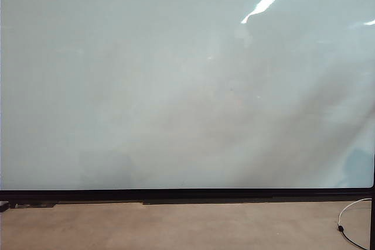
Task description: Pick up the pen on the shelf to the right of the whiteboard and draw a check mark.
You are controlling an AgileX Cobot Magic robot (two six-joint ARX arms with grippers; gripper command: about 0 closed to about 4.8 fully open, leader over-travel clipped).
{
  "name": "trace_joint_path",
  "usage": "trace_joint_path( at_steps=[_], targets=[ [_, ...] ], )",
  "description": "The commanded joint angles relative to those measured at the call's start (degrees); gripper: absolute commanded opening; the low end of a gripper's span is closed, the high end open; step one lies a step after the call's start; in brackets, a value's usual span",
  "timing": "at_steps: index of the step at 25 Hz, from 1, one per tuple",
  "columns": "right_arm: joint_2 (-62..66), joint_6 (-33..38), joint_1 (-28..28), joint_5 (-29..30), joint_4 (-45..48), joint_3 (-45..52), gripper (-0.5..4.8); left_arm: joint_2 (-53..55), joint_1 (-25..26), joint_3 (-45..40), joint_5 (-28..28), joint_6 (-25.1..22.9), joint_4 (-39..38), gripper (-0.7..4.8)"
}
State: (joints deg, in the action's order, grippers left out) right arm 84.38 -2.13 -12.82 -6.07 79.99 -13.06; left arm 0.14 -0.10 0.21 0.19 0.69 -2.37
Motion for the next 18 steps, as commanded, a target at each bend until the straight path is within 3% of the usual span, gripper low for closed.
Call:
trace_joint_path(
  at_steps=[1, 12, 14, 18],
  targets=[
    [-4.2, -2.2, 4.6, -2.0, 1.0, 3.0, -0.09, 0.0, 0.0, 0.2, 0.0, -0.2, 0.7, -0.04],
    [-8.3, -0.1, 22.9, 1.4, 0.8, 5.8, -0.09, 0.0, 0.0, 0.2, 0.0, -0.2, 0.7, -0.04],
    [-8.3, 3.0, 26.6, 6.7, 0.4, 5.2, -0.09, 0.0, 0.0, 0.2, 0.0, -0.2, 0.7, -0.04],
    [-8.2, 6.5, 29.0, 10.5, -2.4, 3.2, -0.09, 0.0, 0.0, 0.2, 0.0, -0.2, 0.7, -0.04]
  ],
)
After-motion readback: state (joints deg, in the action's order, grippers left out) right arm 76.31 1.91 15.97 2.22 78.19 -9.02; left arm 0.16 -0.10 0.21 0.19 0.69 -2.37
